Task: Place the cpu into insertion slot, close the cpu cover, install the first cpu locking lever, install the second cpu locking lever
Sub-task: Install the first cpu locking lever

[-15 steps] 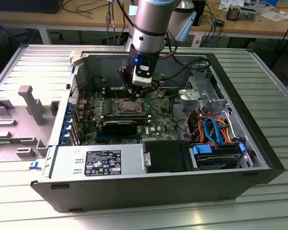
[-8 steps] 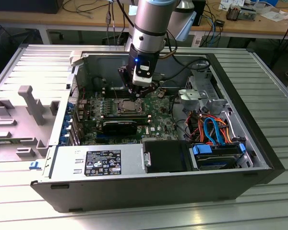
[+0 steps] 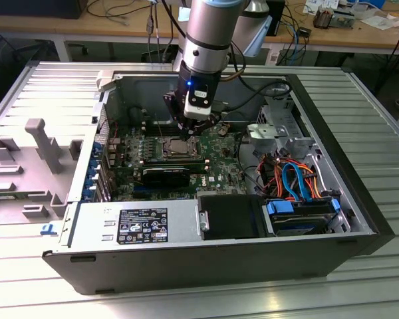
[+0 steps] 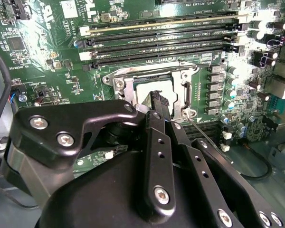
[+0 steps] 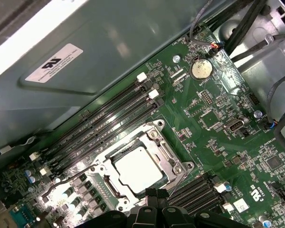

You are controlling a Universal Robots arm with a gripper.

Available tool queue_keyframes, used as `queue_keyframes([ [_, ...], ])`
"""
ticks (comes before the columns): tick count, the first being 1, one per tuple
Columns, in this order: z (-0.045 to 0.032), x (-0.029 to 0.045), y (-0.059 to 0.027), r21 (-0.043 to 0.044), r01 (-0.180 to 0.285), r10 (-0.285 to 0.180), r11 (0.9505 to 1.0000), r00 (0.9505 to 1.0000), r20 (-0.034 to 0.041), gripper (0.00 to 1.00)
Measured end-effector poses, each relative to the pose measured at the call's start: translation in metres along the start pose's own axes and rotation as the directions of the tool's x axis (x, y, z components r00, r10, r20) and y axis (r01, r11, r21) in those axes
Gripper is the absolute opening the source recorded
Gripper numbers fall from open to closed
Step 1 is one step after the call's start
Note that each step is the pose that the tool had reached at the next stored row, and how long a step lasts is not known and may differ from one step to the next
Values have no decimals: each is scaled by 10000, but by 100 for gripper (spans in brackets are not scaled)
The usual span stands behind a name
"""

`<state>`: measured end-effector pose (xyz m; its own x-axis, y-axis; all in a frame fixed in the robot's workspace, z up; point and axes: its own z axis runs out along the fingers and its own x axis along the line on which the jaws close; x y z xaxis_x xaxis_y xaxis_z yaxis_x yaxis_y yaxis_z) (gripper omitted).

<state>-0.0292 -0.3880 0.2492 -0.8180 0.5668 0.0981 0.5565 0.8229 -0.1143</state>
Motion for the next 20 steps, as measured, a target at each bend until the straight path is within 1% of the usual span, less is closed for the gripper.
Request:
queue_keyframes([
  [20, -3, 0, 0, 14, 140, -140, 9999, 9999, 16, 11],
])
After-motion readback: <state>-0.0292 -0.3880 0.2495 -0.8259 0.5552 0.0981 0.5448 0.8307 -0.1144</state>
